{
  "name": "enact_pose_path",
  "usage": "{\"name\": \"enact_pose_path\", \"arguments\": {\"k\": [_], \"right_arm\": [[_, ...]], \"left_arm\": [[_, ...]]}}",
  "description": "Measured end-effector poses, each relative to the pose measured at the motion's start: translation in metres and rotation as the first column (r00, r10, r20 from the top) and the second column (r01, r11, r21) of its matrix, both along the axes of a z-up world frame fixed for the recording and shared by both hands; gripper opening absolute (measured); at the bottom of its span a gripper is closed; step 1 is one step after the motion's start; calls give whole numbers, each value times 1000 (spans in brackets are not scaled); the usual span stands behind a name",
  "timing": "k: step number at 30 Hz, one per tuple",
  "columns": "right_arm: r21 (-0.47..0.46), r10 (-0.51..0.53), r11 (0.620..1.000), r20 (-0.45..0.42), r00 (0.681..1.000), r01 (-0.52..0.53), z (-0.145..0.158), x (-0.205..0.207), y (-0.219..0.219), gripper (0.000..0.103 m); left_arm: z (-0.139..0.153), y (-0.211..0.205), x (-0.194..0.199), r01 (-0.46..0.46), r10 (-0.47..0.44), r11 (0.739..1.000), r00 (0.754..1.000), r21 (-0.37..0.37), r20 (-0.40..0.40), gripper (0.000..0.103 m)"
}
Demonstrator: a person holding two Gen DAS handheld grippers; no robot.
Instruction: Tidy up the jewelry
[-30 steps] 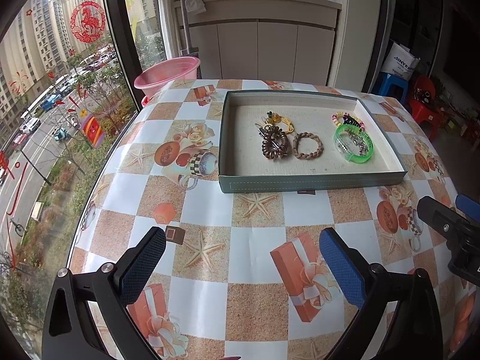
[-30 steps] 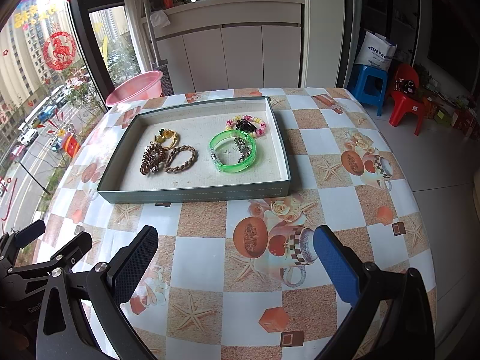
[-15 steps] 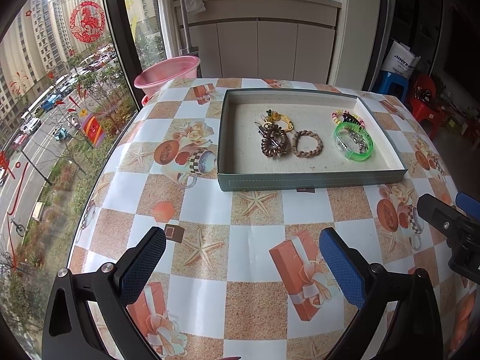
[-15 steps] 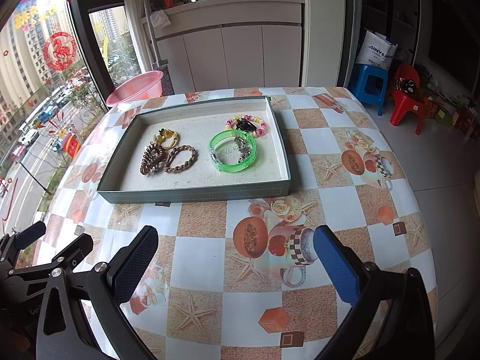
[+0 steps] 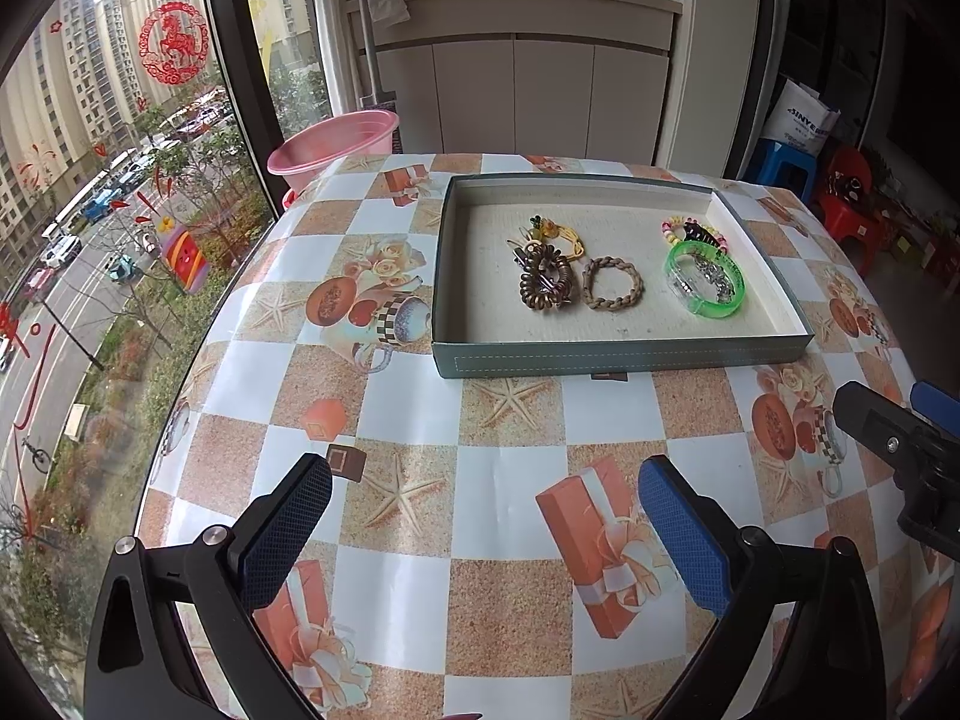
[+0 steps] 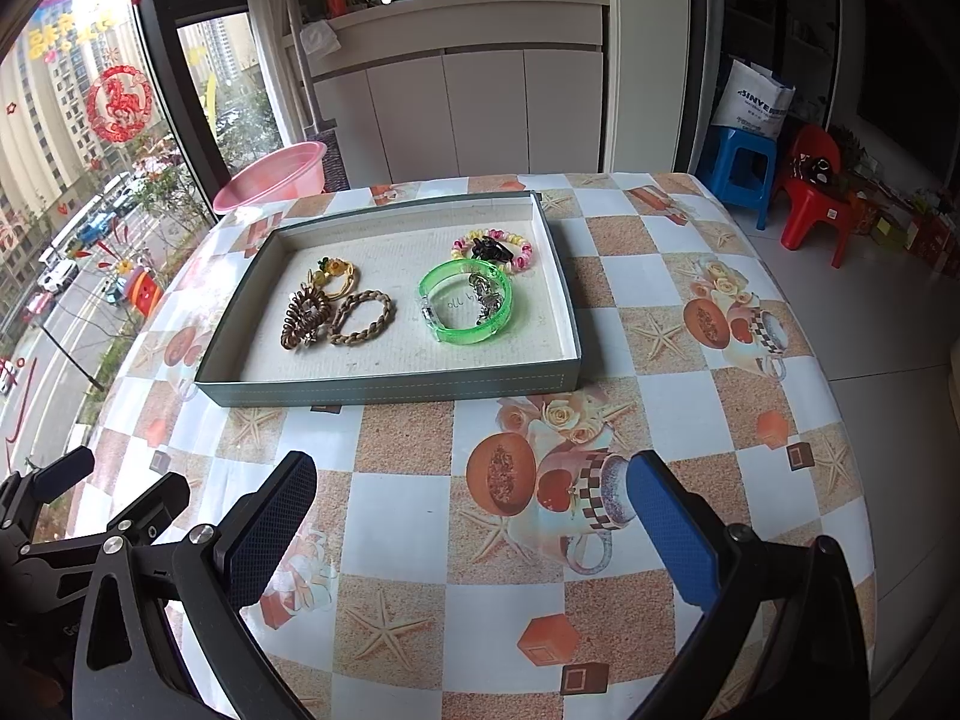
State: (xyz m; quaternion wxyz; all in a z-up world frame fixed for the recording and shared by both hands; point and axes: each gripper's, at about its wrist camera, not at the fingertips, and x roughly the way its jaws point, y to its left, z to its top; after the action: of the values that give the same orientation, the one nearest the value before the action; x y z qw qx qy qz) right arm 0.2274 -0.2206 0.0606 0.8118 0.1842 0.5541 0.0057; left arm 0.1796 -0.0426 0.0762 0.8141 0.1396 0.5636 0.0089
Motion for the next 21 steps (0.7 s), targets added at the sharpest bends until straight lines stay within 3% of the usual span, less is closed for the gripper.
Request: {"name": "enact_pose_path", "arguments": {"k": [21], "right_arm": [[1, 0, 1000, -1, 1000, 0, -1, 0, 0, 103]], "left_arm": [[-1, 2, -3, 0, 0, 1000, 1000, -1, -9, 103]]}}
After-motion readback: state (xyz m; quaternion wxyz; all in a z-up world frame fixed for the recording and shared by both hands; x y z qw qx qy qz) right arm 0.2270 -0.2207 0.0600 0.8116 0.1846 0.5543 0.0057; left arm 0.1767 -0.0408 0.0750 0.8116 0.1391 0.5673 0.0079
